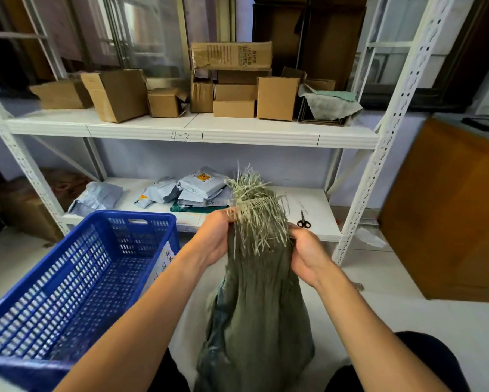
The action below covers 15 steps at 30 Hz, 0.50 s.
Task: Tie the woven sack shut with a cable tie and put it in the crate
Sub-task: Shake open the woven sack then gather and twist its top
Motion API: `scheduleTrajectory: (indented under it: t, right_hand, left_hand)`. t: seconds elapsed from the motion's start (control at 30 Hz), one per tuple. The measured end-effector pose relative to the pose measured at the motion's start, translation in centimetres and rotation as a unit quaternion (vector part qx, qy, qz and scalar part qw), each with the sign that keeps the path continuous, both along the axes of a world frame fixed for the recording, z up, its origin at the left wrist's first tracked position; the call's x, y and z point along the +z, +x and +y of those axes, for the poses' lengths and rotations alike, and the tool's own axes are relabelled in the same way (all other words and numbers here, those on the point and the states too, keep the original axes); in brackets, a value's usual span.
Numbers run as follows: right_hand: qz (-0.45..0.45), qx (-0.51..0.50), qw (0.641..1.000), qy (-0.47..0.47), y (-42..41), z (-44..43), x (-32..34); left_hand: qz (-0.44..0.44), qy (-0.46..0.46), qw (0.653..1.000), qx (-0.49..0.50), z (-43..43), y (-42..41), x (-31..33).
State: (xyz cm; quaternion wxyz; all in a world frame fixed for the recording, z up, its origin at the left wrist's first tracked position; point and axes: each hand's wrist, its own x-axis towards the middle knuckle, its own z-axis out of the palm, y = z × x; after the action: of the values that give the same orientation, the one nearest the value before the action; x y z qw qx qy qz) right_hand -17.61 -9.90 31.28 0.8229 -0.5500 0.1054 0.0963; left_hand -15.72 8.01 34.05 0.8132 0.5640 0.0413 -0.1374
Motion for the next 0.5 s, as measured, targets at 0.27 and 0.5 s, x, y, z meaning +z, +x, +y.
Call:
scheduleTrajectory:
  t: [0.27,0.5]
  right_hand:
    - [-0.034,0.081,0.995,-0.044,-0.7,1.7,1.2]
    - [0.005,0.092,0.995,-0.049,-0.2,0.5,1.4]
  left_hand:
    - [-0.033,0.019,0.998,0.043,-4.3,0.1,1.0]
    - [-0.157,0.041,0.987,-0.01,-5.8,-0.4,0.6]
